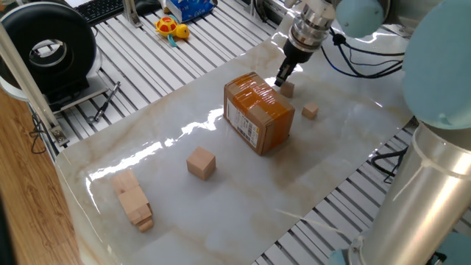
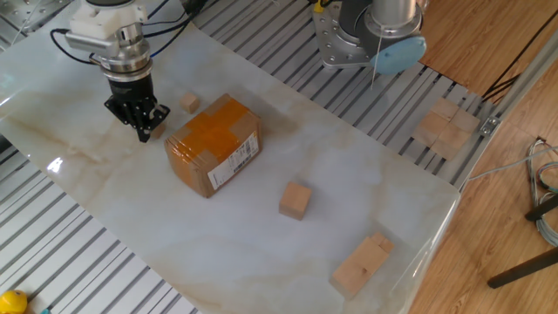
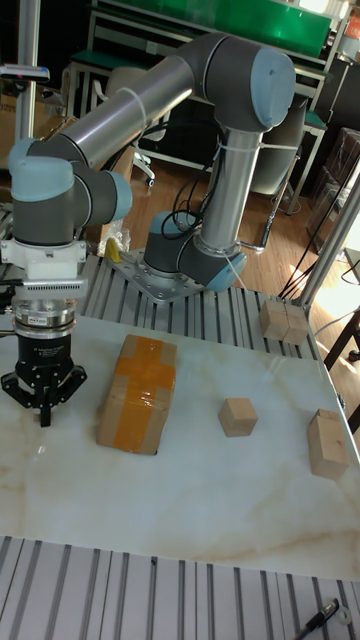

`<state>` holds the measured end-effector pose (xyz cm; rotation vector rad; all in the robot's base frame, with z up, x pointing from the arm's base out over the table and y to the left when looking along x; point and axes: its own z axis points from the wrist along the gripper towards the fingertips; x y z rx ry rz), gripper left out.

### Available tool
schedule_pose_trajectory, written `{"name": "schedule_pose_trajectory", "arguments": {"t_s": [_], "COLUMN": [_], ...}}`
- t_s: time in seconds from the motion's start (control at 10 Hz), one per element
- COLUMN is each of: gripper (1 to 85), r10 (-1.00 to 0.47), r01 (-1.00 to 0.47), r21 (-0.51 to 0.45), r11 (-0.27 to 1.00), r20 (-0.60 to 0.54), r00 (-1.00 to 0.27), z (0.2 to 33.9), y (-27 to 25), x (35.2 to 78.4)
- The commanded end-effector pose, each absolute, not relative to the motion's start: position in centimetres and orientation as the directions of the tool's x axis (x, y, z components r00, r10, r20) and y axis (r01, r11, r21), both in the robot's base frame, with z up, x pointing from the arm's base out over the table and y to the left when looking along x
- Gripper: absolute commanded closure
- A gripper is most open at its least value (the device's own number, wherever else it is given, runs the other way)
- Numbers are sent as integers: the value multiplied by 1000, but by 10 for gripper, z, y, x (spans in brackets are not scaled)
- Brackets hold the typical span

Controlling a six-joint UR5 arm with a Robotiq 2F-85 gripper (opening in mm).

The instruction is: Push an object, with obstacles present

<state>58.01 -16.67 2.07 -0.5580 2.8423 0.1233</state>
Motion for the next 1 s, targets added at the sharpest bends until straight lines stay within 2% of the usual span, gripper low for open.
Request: {"name": "schedule_pose_trajectory", "arguments": {"t_s": [0.0, 0.3, 0.9], "gripper": [843, 843, 843], "r10": [-351, -343, -353], "r01": [-373, -357, -348], "r21": [53, 34, -64], "r11": [926, 933, 935], "r20": [-237, -210, -243], "r00": [-906, -916, -903], "z": [45, 86, 90], "y": [-156, -149, -170], "x": [586, 584, 601]}}
